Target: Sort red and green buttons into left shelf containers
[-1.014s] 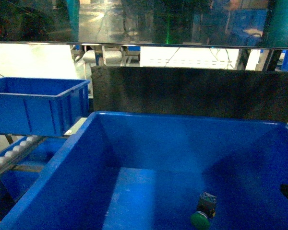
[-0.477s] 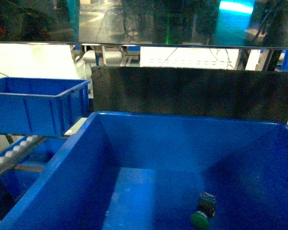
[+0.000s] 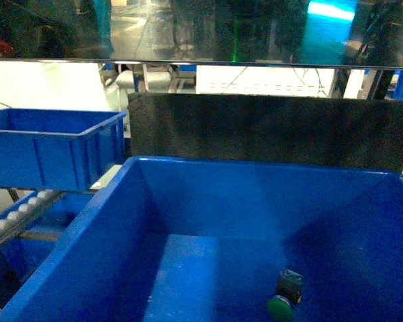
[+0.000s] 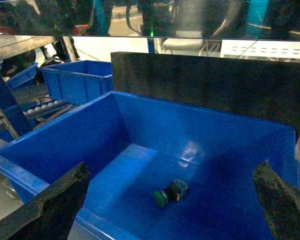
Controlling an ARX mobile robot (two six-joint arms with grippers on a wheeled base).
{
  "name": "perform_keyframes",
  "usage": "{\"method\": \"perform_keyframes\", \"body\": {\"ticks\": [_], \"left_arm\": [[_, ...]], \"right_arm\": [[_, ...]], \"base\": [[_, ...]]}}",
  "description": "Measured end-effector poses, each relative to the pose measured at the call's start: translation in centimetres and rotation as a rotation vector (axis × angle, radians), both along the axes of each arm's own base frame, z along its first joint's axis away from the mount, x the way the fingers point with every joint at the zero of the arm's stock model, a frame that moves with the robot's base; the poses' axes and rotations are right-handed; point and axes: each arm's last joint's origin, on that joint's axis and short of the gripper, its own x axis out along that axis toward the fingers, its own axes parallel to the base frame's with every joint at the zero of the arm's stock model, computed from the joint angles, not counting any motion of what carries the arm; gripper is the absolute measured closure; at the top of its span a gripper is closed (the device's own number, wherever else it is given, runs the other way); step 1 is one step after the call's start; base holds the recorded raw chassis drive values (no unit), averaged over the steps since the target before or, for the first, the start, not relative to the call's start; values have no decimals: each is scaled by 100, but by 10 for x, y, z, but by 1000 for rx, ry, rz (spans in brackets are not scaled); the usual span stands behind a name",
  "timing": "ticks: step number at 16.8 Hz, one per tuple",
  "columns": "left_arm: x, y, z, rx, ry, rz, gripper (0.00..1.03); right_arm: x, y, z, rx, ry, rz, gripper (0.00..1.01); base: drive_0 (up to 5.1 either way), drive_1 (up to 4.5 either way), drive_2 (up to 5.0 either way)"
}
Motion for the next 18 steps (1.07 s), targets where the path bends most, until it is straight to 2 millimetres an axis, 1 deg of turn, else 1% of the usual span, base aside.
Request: {"method": "perform_keyframes", "body": {"ticks": [1, 3, 5, 6, 8, 11, 14, 18], "left_arm": [[0, -1, -3, 3, 27, -7, 79], [-7, 2, -9, 1, 78, -26, 79], [-13, 1, -19, 9, 120, -52, 79], [-13, -1, -23, 11, 129, -67, 79], [-12, -10, -30, 21, 138, -126, 79], [-4, -32, -47, 65, 155, -202, 79], [4, -41, -58, 88, 179, -216, 79], [16, -48, -60, 86, 178, -210, 79]], "right_arm": [[0, 0, 0, 0, 0, 0, 3], [0, 0, 0, 0, 0, 0, 3], [0, 0, 0, 0, 0, 0, 3], [0, 0, 0, 0, 0, 0, 3], [0, 0, 0, 0, 0, 0, 3], [0, 0, 0, 0, 0, 0, 3], [0, 0, 0, 0, 0, 0, 3], [0, 0, 0, 0, 0, 0, 3]], "base": [[0, 0, 0], [0, 0, 0], [0, 0, 0], [0, 0, 0], [0, 0, 0], [0, 0, 0], [0, 0, 0], [0, 0, 0]]}}
